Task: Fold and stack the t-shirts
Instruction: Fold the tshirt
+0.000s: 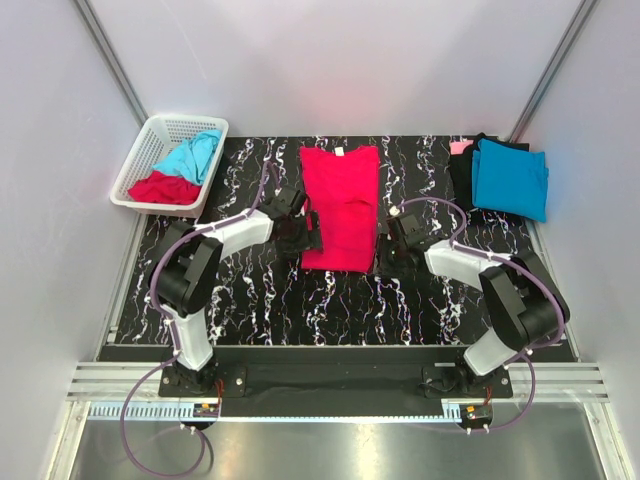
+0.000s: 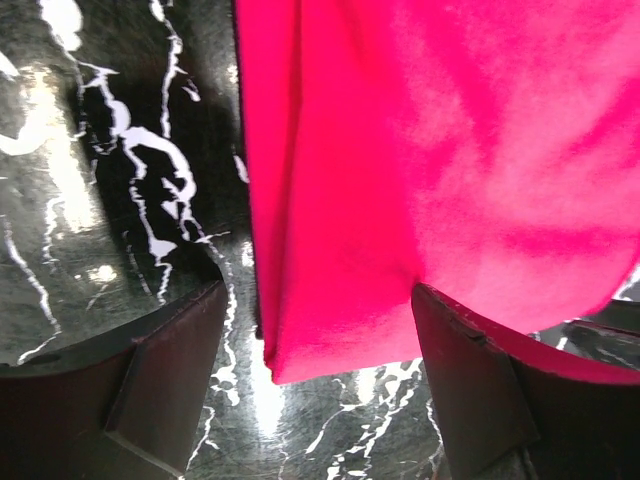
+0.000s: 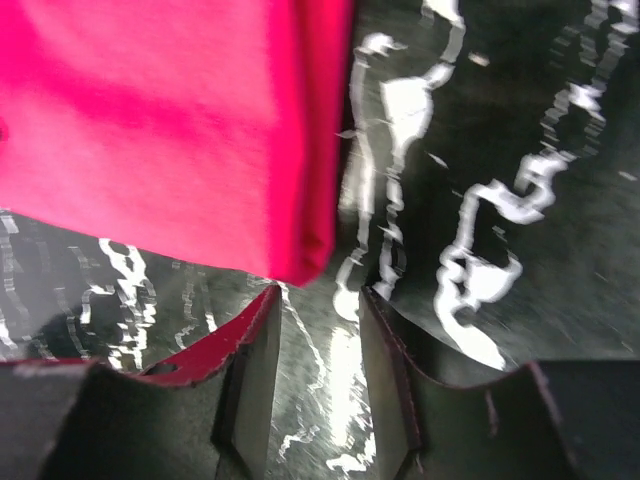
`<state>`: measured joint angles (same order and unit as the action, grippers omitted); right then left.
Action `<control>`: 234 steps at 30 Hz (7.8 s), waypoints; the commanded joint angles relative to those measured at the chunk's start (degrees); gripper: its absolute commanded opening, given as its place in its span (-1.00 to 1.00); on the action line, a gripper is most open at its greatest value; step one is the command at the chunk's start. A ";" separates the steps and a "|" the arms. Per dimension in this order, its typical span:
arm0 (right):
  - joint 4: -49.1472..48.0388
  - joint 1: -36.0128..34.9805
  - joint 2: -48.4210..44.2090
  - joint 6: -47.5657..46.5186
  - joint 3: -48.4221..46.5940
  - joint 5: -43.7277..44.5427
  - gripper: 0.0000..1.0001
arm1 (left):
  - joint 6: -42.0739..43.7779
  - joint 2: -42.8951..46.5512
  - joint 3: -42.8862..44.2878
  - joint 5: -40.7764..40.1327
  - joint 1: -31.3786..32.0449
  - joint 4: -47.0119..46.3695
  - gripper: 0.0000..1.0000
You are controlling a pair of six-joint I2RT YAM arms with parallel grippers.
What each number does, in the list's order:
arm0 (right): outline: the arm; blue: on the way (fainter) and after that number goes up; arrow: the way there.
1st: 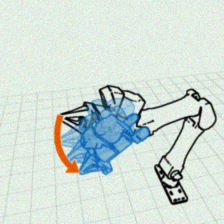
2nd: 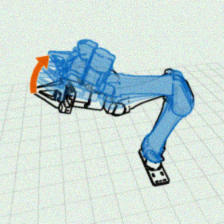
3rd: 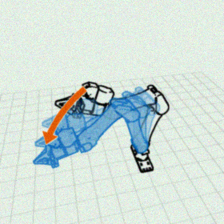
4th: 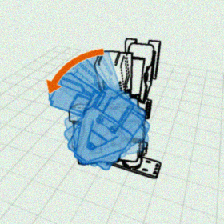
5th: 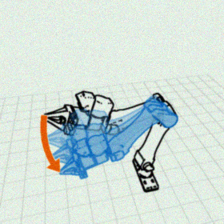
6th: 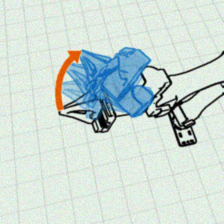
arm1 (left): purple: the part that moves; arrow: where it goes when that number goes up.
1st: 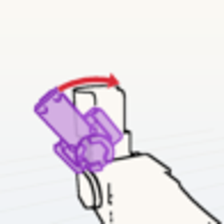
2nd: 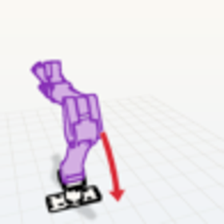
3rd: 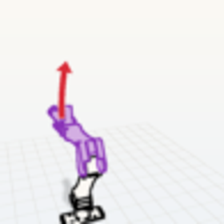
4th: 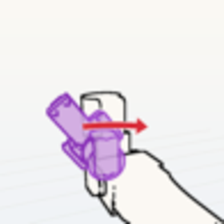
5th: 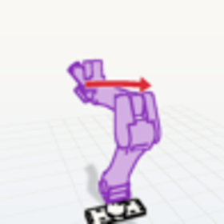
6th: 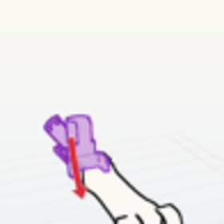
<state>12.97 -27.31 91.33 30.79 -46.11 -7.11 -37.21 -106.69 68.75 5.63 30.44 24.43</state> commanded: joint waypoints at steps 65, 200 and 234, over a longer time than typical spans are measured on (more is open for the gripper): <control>29.91 -3.19 -48.34 8.24 8.14 -1.32 -1.00 | -19.56 41.65 -21.03 -8.79 15.96 13.70 -1.00; -3.83 14.74 22.23 -14.26 -38.97 0.26 -0.49 | -4.00 -30.32 48.67 -5.54 -7.59 13.54 0.98; -2.43 14.83 28.38 -15.49 -41.43 -9.05 -0.41 | -2.69 -31.65 52.27 0.87 -7.67 14.51 0.97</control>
<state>11.53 -12.32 119.24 15.59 -84.73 -12.49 -40.53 -137.78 118.61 4.01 22.96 39.59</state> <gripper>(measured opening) 0.308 0.985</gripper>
